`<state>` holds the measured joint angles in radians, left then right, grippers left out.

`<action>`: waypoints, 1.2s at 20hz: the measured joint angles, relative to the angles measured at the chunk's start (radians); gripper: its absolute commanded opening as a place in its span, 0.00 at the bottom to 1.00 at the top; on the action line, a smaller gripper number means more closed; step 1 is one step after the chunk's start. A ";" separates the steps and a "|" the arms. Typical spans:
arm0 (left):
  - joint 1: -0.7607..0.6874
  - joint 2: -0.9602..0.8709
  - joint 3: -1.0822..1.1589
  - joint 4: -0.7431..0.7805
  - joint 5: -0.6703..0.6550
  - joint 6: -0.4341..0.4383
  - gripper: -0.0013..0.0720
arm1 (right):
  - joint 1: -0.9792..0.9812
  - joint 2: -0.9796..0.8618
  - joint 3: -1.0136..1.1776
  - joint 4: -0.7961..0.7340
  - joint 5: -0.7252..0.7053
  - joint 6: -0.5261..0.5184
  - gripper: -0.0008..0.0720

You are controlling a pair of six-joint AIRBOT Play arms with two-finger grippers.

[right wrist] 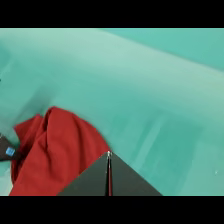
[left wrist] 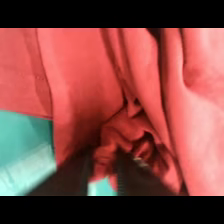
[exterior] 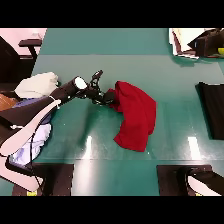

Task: Fold the shirts.

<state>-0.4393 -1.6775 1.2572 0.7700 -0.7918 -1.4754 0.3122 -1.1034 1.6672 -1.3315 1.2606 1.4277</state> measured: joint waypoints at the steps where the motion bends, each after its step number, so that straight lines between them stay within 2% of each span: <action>1: 0.008 0.000 0.004 0.000 0.000 0.003 0.06 | 0.000 0.000 -0.016 0.000 0.008 0.000 0.03; 6: 0.098 0.002 0.100 0.073 -0.121 0.008 0.06 | -0.057 0.023 -0.201 0.002 0.107 0.031 0.04; 7: 0.114 0.002 0.129 0.106 -0.154 0.008 0.06 | -0.079 0.035 -0.270 0.003 0.117 0.045 0.24; 8: 0.126 0.002 0.159 0.145 -0.182 0.008 0.06 | -0.100 0.046 -0.342 0.006 0.124 0.056 0.64; 9: 0.134 0.002 0.184 0.179 -0.205 0.008 0.06 | -0.123 0.054 -0.423 0.024 0.128 0.064 0.71; 13: 0.149 0.002 0.262 0.277 -0.253 0.008 0.06 | -0.172 0.036 -0.742 0.197 0.060 0.062 0.70; 15: 0.152 0.002 0.280 0.311 -0.264 0.006 0.06 | -0.158 -0.013 -0.850 0.303 -0.013 0.037 0.62; 20: 0.154 0.002 0.296 0.413 -0.297 -0.010 0.06 | -0.025 -0.190 -0.919 0.527 -0.183 -0.030 0.62; 21: 0.155 0.002 0.297 0.433 -0.302 -0.012 0.06 | 0.004 -0.226 -0.906 0.551 -0.203 -0.038 0.58; 23: 0.155 0.002 0.298 0.465 -0.312 -0.015 0.06 | 0.058 -0.299 -0.863 0.598 -0.230 -0.047 0.42; 24: 0.155 0.002 0.299 0.481 -0.316 -0.016 0.06 | 0.079 -0.335 -0.838 0.609 -0.239 -0.051 0.29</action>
<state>-0.2840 -1.6756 1.5558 1.2507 -1.1076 -1.4910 0.3912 -1.4380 0.8291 -0.7227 1.0218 1.3769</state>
